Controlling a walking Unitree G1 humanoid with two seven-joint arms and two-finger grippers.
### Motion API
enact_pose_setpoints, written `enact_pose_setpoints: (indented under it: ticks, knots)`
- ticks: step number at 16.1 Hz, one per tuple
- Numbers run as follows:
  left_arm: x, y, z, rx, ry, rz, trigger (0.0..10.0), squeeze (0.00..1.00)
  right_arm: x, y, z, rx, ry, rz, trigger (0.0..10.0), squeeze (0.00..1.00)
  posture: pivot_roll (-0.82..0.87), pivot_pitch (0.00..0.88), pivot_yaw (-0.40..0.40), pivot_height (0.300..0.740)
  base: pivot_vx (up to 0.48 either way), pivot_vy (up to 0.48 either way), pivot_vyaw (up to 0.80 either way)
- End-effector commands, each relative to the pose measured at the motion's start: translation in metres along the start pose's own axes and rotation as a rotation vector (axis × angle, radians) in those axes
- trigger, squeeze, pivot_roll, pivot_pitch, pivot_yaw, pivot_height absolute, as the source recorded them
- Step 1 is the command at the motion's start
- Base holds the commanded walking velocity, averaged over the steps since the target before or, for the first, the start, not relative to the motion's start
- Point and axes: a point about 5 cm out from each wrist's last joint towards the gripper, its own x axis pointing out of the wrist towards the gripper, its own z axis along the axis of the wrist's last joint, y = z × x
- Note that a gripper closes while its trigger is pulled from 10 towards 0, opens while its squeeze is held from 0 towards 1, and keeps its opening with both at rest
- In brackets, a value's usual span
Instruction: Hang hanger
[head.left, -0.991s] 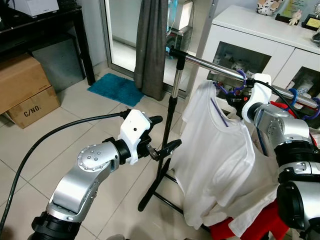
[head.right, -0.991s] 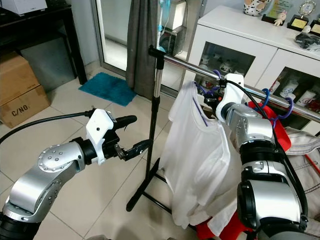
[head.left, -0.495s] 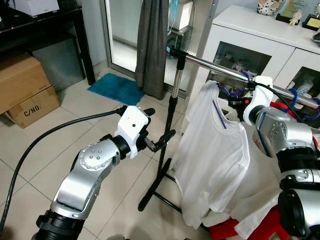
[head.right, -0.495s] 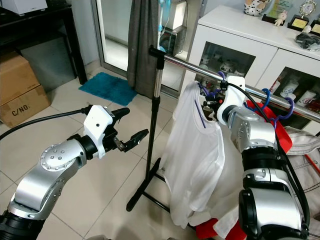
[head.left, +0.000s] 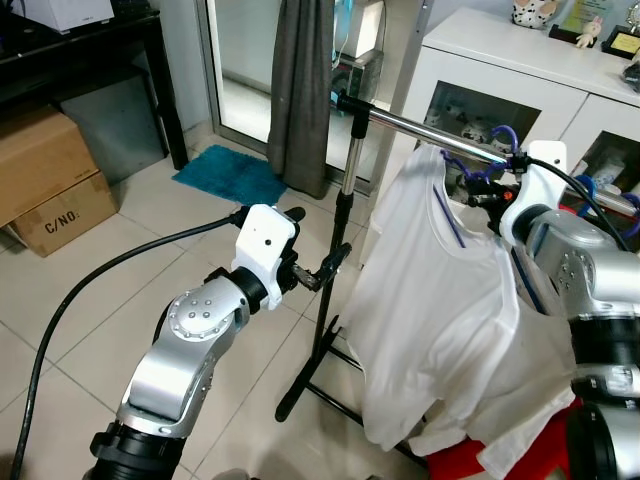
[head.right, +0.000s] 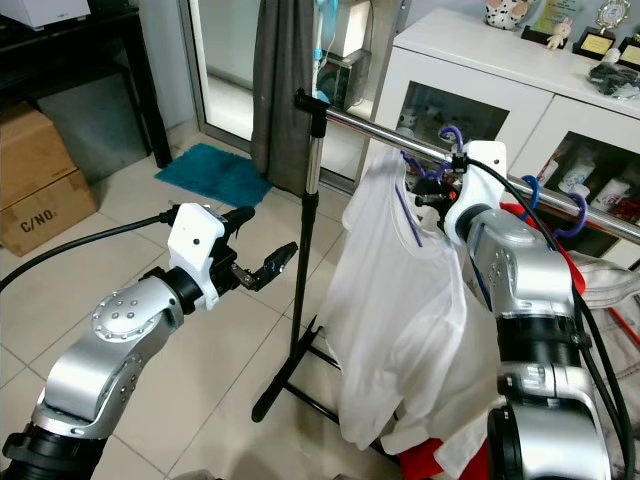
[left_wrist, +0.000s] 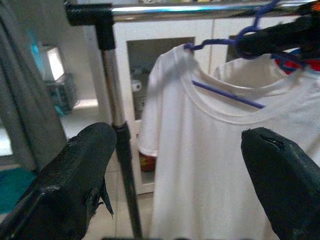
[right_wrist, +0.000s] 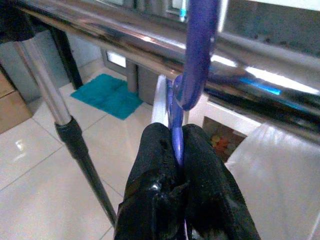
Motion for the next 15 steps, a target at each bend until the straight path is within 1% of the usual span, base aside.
enact_pose_setpoints:
  ticks: [1,2,3,7,10,12,13,14,15]
  knots:
    - [0.001,0.003,0.001,0.014,0.003,0.018,10.0,0.0,-0.006,0.004,0.005,-0.003,-0.028,-0.001,0.0,0.0,0.02,0.0,-0.089,0.74,0.0,0.0,0.0]
    - [0.001,0.004,0.0,0.021,0.007,0.018,10.0,0.0,-0.008,0.007,0.002,-0.001,-0.026,0.003,0.0,0.0,0.02,0.0,-0.087,0.74,0.0,0.0,0.0]
    - [0.001,0.004,0.0,0.025,0.008,0.021,10.0,0.0,-0.012,0.012,-0.004,0.003,-0.023,0.009,0.0,0.0,0.02,0.0,-0.087,0.74,-0.296,0.0,0.0]
    - [0.003,0.003,-0.001,0.037,0.018,0.016,10.0,0.0,-0.02,0.02,-0.017,-0.01,-0.016,0.007,0.0,0.0,0.02,0.0,-0.077,0.74,-0.289,0.0,0.0]
    - [0.003,0.004,-0.001,0.044,0.023,0.015,10.0,0.0,-0.027,0.024,-0.019,-0.013,-0.033,0.005,0.0,0.0,0.01,0.0,-0.077,0.74,-0.24,0.0,0.0]
    - [0.004,0.004,-0.001,0.047,0.023,0.016,10.0,0.0,-0.032,0.03,-0.021,-0.015,-0.055,0.023,0.0,0.0,0.01,0.0,-0.078,0.74,0.0,0.0,0.0]
    - [0.005,0.004,-0.001,0.046,0.021,0.015,10.0,0.0,-0.033,0.034,-0.021,-0.014,-0.067,0.039,0.0,0.0,0.01,0.0,-0.078,0.74,0.0,0.0,0.0]
    - [0.008,0.004,-0.001,0.063,0.023,0.012,10.0,0.0,-0.036,0.045,-0.019,-0.007,-0.097,0.099,0.0,0.0,0.01,0.0,-0.078,0.74,0.0,0.0,0.0]
    - [0.009,0.004,-0.001,0.062,0.025,0.019,10.0,0.0,-0.037,0.05,-0.017,-0.003,-0.109,0.132,0.0,0.0,0.0,0.0,-0.078,0.74,0.0,0.0,0.0]
